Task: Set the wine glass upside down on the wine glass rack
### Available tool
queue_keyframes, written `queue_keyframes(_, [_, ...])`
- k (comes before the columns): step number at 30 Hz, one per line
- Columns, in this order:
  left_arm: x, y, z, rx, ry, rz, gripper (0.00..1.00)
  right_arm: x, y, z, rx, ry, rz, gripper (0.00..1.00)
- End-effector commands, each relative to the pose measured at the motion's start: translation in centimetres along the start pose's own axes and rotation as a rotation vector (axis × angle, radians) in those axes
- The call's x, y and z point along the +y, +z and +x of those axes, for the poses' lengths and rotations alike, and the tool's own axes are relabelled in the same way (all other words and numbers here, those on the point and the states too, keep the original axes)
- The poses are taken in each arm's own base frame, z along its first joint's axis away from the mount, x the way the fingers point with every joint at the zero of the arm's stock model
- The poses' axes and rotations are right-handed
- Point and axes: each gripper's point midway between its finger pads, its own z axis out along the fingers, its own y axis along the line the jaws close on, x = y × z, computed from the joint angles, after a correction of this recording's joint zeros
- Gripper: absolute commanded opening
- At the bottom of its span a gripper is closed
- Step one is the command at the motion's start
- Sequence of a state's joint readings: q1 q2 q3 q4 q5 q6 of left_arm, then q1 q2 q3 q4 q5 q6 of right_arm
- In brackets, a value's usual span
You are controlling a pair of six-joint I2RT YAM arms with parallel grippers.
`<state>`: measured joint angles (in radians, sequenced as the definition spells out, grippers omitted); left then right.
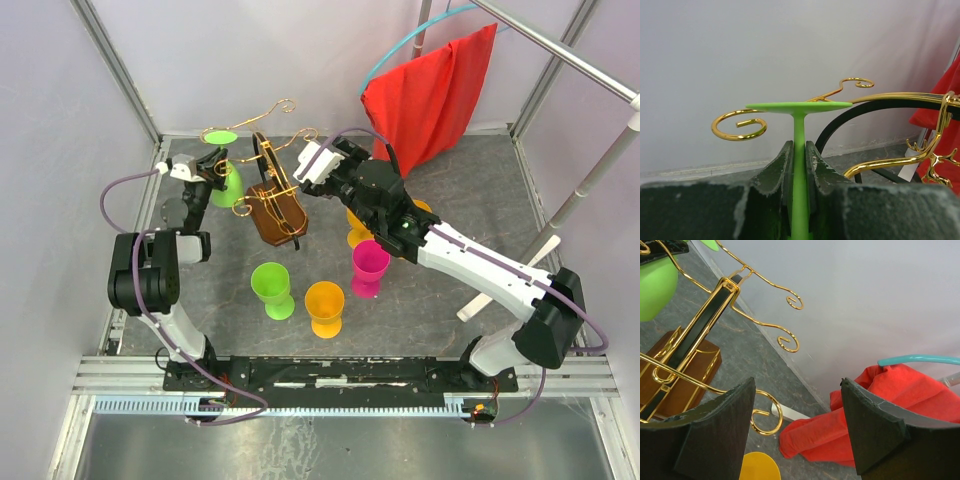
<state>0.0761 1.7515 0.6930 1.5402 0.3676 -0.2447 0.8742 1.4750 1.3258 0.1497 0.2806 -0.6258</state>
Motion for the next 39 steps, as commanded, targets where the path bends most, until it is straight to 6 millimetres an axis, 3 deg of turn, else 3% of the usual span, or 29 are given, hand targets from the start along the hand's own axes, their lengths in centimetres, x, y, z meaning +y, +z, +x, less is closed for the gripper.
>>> queue_keyframes(1, [-0.7, 1.6, -6.8, -0.238, 0.112, 0.039, 0.03, -1.5, 0.4, -1.9, -0.061, 0.031, 0.042, 0.77])
queue_keyframes(13, [1.4, 3.8, -4.2, -0.231, 0.085, -0.002, 0.03, -1.6, 0.8, -1.5, -0.049, 0.017, 0.046, 0.77])
queue_keyframes(24, [2.5, 4.2, -2.0, -0.206, 0.074, -0.038, 0.03, -1.3, 1.7, -1.1, -0.034, 0.009, 0.042, 0.78])
queue_keyframes(39, [4.7, 1.5, -2.9, -0.191, 0.151, -0.175, 0.03, -1.0, 1.5, -0.7, -0.028, 0.024, 0.038, 0.79])
